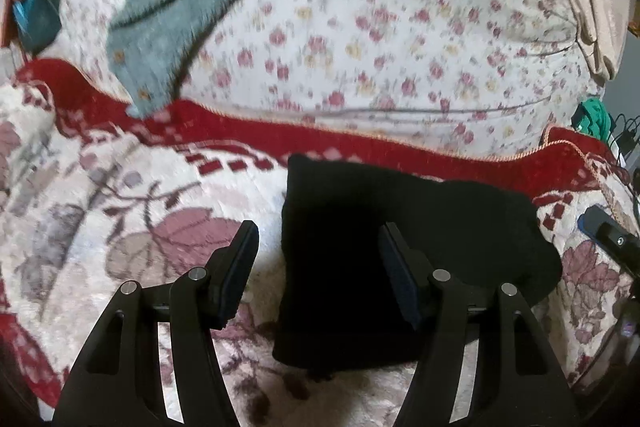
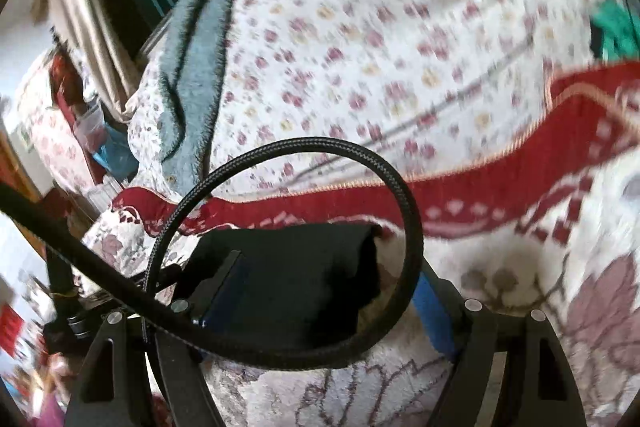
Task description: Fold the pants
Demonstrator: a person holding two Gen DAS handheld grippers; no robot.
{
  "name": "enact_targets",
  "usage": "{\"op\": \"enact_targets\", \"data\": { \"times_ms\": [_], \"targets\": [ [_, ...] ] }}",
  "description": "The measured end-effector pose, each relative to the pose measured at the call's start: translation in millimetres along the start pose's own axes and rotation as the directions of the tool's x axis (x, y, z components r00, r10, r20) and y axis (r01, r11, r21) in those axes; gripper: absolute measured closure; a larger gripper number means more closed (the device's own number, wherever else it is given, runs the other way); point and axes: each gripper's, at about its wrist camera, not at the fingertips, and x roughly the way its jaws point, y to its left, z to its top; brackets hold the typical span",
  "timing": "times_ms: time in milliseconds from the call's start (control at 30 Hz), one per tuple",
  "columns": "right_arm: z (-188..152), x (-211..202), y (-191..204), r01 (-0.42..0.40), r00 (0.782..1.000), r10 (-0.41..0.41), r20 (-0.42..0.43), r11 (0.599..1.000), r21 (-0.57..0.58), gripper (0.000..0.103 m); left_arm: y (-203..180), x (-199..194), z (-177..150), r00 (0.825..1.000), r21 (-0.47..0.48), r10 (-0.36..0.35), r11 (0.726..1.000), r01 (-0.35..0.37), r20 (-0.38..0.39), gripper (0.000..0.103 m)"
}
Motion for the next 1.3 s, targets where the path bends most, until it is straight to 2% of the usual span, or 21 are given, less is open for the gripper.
{"op": "enact_targets", "data": {
  "times_ms": [167, 267, 467, 800, 1300],
  "targets": [
    [-4.1, -4.0, 35.3, 0.022, 1.000, -0.020, 0.023, 0.995, -0.100, 0.023, -7.7, -21.8, -5.3, 0.996, 0.045, 0.038, 0.998, -0.041, 0.079, 0.040],
    [-6.0, 0.0, 45.0, 0.022, 1.000, -0.020, 0.022, 0.994, -0.104, 0.023, -7.0, -28.5, -7.6, 0.993, 0.052, 0.043, 0.997, -0.049, 0.110, 0.040],
    [-10.3, 11.4, 57.2, 0.031, 0.999, -0.032, -0.010, 0.993, -0.116, 0.023, -4.0, -34.0, -9.5, 0.993, 0.064, 0.024, 0.997, -0.032, 0.119, 0.040],
    [-11.5, 26.1, 73.9, 0.011, 0.999, -0.018, -0.047, 0.988, -0.152, 0.023, -2.7, -23.7, -13.6, 0.996, 0.050, 0.031, 0.998, -0.035, 0.082, 0.040],
    [-13.1, 29.9, 71.5, 0.005, 0.998, -0.015, -0.067, 0.990, -0.140, 0.023, -6.4, -17.6, -16.9, 0.995, 0.062, 0.053, 0.996, -0.058, 0.084, 0.040]
  ]
}}
